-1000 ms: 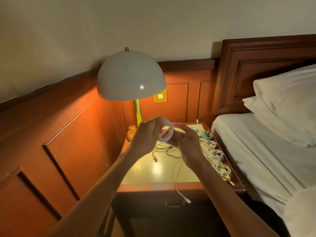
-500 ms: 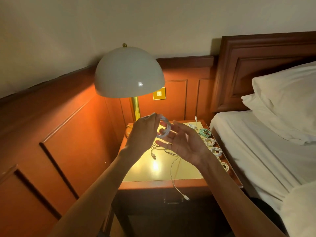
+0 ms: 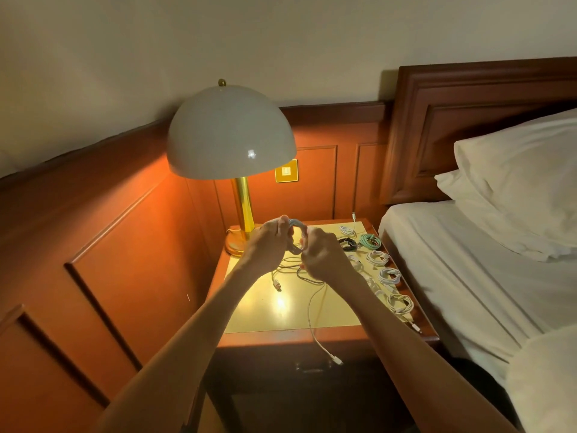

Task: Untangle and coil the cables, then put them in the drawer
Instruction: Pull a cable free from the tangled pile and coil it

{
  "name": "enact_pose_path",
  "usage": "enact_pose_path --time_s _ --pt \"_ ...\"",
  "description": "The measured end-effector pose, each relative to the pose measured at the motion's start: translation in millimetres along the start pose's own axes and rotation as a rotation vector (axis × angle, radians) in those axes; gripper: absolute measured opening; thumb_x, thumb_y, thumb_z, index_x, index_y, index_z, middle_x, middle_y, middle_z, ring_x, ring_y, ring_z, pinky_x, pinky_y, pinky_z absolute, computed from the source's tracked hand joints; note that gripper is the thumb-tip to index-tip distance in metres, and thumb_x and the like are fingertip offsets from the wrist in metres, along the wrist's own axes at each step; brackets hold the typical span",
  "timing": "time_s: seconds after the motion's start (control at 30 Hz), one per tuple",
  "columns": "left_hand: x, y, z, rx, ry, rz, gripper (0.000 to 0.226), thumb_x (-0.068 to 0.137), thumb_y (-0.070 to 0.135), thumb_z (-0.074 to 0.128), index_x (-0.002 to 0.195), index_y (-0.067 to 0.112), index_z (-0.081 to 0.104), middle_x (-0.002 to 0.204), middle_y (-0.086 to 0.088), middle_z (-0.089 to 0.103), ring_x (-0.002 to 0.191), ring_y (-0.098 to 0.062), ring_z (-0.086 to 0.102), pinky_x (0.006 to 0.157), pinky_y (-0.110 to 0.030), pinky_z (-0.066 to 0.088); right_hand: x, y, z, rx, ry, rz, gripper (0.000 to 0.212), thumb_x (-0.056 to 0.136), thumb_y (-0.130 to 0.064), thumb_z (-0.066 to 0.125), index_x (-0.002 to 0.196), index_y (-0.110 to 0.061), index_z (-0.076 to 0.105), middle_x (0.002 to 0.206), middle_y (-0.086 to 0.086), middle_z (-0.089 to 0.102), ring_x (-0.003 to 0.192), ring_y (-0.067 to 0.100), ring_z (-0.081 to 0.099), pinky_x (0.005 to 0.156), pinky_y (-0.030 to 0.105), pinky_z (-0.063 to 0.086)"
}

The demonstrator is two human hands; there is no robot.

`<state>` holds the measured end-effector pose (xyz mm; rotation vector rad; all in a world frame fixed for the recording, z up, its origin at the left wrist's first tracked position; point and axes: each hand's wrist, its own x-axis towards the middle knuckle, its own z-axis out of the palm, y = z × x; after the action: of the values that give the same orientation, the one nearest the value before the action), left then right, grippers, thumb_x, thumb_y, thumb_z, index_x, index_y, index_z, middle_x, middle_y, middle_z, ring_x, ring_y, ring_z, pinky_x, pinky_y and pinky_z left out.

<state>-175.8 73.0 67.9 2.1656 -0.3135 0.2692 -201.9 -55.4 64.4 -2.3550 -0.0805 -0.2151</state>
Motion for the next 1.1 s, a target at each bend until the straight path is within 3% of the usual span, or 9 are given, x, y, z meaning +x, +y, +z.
enact_pose_path --time_s 0.07,0.13,0.23,0.4,0.5,0.57,0.7,0.83,1.1 --pt "3 0 6 -0.274 -0.061 -0.266 0.042 0.107 0.031 0.029 0.077 0.014 0.055 0.067 0.0 0.053 0.063 -0.013 0.049 0.064 -0.03 0.041 0 -5 3 -0.156 -0.08 0.045 0.018 0.1 -0.012 0.052 0.111 0.0 0.061 0.101 0.015 0.068 0.083 0.023 0.065 0.064 0.03 0.051" --pt "5 -3 9 -0.323 -0.106 -0.404 0.041 0.104 0.04 0.034 0.078 0.016 0.056 0.069 -0.002 0.053 0.07 -0.017 0.052 0.066 -0.032 0.039 2 -3 9 -0.249 -0.157 0.072 0.02 0.1 -0.012 0.054 0.115 0.0 0.062 0.1 0.013 0.065 0.083 0.023 0.064 0.063 0.028 0.049" --pt "11 -11 11 -0.216 -0.123 -0.419 0.049 0.094 0.059 0.049 0.076 0.016 0.065 0.066 -0.002 0.06 0.072 -0.023 0.062 0.061 -0.029 0.04 3 1 16 -0.301 -0.195 0.056 0.026 0.099 -0.011 0.055 0.124 -0.004 0.059 0.101 0.01 0.06 0.083 0.022 0.06 0.069 0.029 0.052" --pt "34 -25 23 0.19 0.045 -0.329 0.046 0.095 0.048 0.051 0.072 0.012 0.068 0.063 -0.001 0.061 0.062 -0.017 0.06 0.05 -0.023 0.037 -3 3 25 -0.388 -0.077 0.025 0.024 0.101 -0.02 0.047 0.117 -0.009 0.061 0.107 0.012 0.067 0.093 0.028 0.064 0.076 0.036 0.052" --pt "42 -25 30 0.41 0.117 -0.271 0.052 0.099 0.05 0.039 0.081 0.016 0.074 0.071 -0.001 0.064 0.065 -0.018 0.059 0.049 -0.025 0.033 3 8 32 -0.279 -0.032 0.06 0.031 0.1 -0.028 0.043 0.104 -0.007 0.066 0.099 0.012 0.07 0.086 0.029 0.064 0.072 0.036 0.053" --pt "49 -28 32 0.458 0.034 -0.328 0.051 0.101 0.048 0.035 0.085 0.014 0.07 0.083 -0.003 0.066 0.075 -0.022 0.061 0.056 -0.028 0.04 8 11 36 -0.188 -0.018 0.084 0.04 0.102 -0.032 0.038 0.101 -0.005 0.068 0.099 0.014 0.07 0.085 0.029 0.062 0.072 0.037 0.051" --pt "60 -37 27 0.335 -0.111 -0.393 0.042 0.099 0.043 0.043 0.083 0.014 0.069 0.085 -0.005 0.069 0.072 -0.021 0.063 0.059 -0.027 0.046 9 11 40 -0.066 -0.035 0.083 0.048 0.107 -0.03 0.027 0.11 -0.001 0.065 0.109 0.021 0.067 0.098 0.035 0.063 0.085 0.045 0.053" --pt "64 -42 24 0.14 -0.031 -0.401 0.035 0.092 0.037 0.053 0.066 0.019 0.069 0.084 -0.008 0.074 0.079 -0.026 0.07 0.063 -0.035 0.052 16 9 44 0.132 -0.046 0.143 0.053 0.108 -0.036 0.025 0.114 0.001 0.063 0.106 0.021 0.067 0.098 0.034 0.063 0.087 0.047 0.052" --pt "63 -51 27 -0.118 0.028 -0.463 0.034 0.084 0.034 0.059 0.055 0.016 0.06 0.059 -0.004 0.06 0.061 -0.022 0.055 0.061 -0.034 0.043 9 5 53 0.501 -0.102 0.349 0.055 0.107 -0.044 0.025 0.132 -0.003 0.053 0.073 0.0 0.044 0.066 0.012 0.044 0.055 0.028 0.039"
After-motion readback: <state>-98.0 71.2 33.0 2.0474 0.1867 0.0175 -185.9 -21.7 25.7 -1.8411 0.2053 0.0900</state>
